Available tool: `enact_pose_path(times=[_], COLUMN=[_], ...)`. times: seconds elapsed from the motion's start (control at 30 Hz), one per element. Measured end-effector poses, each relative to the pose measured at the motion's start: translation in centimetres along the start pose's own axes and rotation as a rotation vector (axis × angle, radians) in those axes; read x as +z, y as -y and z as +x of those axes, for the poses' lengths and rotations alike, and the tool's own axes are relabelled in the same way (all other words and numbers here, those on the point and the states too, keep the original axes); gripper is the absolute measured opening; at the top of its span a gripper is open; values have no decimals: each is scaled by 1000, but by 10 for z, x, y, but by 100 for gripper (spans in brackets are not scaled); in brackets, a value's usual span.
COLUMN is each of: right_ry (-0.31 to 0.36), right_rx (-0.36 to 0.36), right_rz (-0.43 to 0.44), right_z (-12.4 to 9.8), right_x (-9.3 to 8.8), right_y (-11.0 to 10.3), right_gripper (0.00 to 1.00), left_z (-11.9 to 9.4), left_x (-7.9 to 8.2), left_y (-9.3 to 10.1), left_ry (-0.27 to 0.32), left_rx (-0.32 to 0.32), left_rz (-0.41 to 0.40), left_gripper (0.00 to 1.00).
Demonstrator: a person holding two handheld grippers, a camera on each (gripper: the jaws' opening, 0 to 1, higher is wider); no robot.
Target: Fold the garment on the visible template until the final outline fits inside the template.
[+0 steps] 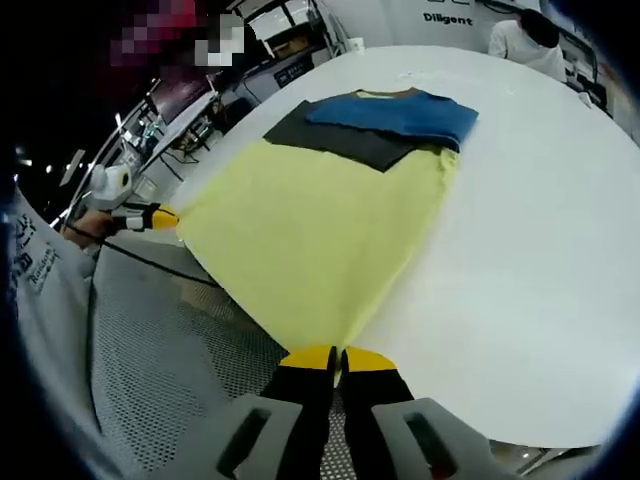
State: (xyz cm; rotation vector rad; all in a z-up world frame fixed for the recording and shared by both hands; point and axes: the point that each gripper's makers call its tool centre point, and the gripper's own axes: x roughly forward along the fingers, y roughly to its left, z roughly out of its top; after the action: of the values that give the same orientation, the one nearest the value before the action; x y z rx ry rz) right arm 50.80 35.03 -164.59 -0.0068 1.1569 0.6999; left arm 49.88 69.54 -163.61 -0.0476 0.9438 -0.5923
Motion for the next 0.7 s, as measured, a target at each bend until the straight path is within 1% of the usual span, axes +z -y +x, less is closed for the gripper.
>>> enact_pose_path(times=[0.07,0.13,0.17,0.23,0.3,0.33,0.37,0.4,0.43,0.47,0.5,0.53,0.57,0.6,0.63,0.7], right_ry=[-2,-3,-3,8,24,65,79,93,114,161,185,231,259,291,308,352], right_rx=[19,22,22,32,40,59,64,59,38,-2,-2,0,-1,-5,-14,-18], right_rz=[16,16,17,47,70,113,124,126,111,85,102,127,126,115,102,102], right_z=[-5,-6,-6,-5,-5,-7,-7,-8,-9,-12,-14,-16,-18,-22,-25,-31], right_x=[-6,-5,-5,-1,2,10,12,15,20,30,36,47,54,65,73,89], right_y=[-11,-15,-15,-14,-12,-10,-10,-8,-4,1,1,3,4,2,4,8], right_gripper=[0,0,0,0,0,0,0,0,0,0,0,0,0,0,0,0], left_z=[-7,-7,-7,-5,-4,-3,-3,-3,-3,-2,-2,-2,-2,-2,-2,-1], left_x=[-8,-12,-13,-13,-10,-2,4,9,14,30,33,49,52,63,72,84], left_y=[7,7,7,6,5,3,-1,-6,-11,-16,-17,-18,-19,-19,-21,-23], left_ry=[-19,-23,-24,-19,-9,19,42,67,88,143,157,210,221,253,272,290], left_rx=[-5,7,9,16,21,30,42,70,97,116,120,126,127,126,127,128], left_rz=[5,7,7,4,4,-3,-5,-7,-14,0,-3,-17,-19,-15,2,41], left_gripper=[0,0,0,0,0,0,0,0,0,0,0,0,0,0,0,0])
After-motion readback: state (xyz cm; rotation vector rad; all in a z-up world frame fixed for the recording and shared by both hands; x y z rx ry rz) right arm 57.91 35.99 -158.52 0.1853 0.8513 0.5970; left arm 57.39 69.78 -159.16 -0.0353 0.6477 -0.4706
